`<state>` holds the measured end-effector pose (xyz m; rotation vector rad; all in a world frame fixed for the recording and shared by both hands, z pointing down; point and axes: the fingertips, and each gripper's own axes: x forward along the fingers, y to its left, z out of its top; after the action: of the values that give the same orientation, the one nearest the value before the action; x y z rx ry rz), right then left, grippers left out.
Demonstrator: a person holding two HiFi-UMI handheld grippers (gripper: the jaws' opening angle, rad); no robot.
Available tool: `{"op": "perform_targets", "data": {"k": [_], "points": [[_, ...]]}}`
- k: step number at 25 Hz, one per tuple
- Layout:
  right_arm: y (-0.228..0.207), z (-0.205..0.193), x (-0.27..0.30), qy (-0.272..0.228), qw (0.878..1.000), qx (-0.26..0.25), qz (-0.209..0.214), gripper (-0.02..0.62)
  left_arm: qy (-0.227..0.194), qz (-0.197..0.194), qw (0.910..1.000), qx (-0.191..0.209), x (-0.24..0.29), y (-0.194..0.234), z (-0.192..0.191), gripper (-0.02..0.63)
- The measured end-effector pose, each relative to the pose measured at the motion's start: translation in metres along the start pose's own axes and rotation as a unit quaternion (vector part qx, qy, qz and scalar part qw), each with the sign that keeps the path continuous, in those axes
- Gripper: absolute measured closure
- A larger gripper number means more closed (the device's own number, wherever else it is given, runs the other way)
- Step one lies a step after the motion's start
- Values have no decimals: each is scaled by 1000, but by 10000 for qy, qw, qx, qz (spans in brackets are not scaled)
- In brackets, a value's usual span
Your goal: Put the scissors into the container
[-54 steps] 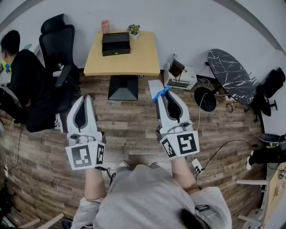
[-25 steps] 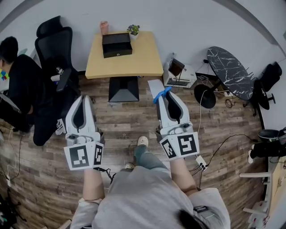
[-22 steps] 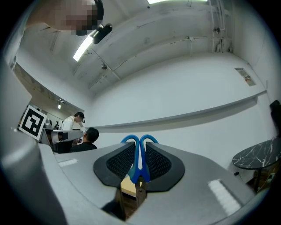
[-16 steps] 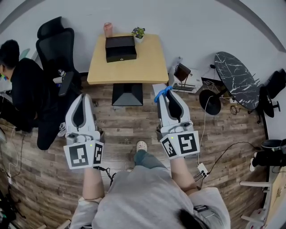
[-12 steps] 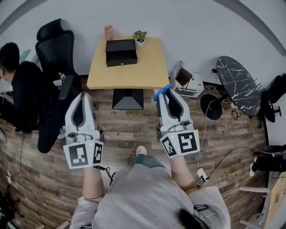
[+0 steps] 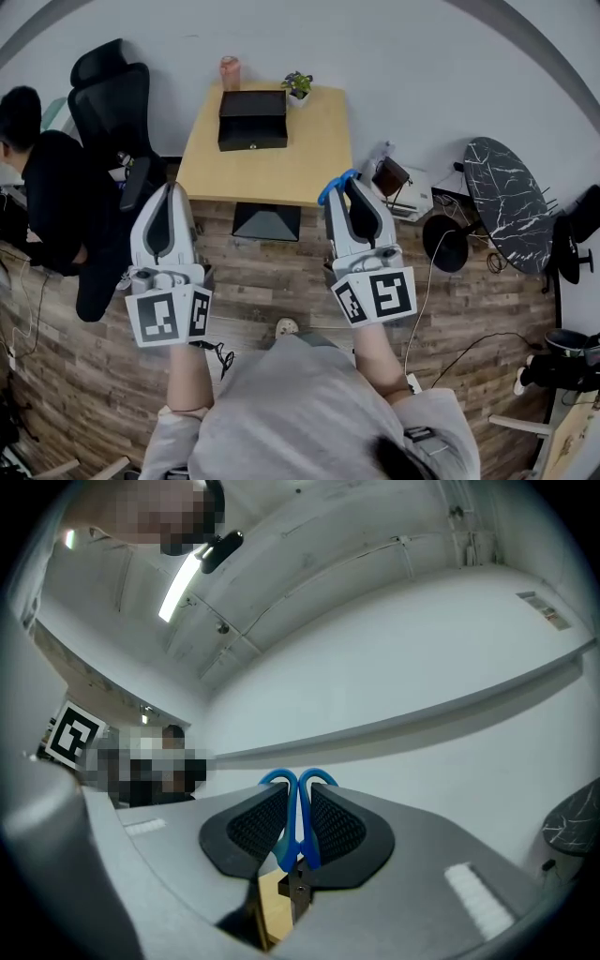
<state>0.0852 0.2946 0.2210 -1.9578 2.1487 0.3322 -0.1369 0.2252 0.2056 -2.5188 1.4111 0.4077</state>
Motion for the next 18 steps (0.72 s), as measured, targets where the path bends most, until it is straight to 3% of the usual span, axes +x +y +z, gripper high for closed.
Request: {"op": "perform_targets", "data": {"k": [10,18], "points": [[-37,-15,16,8,9999,159,-14,517,80,-92,9999,121,35,-24,-15,547],[-47,-27,56,30,9999,123,-66,518,21,-106,9999,36,73,-4,-29,548]]}}
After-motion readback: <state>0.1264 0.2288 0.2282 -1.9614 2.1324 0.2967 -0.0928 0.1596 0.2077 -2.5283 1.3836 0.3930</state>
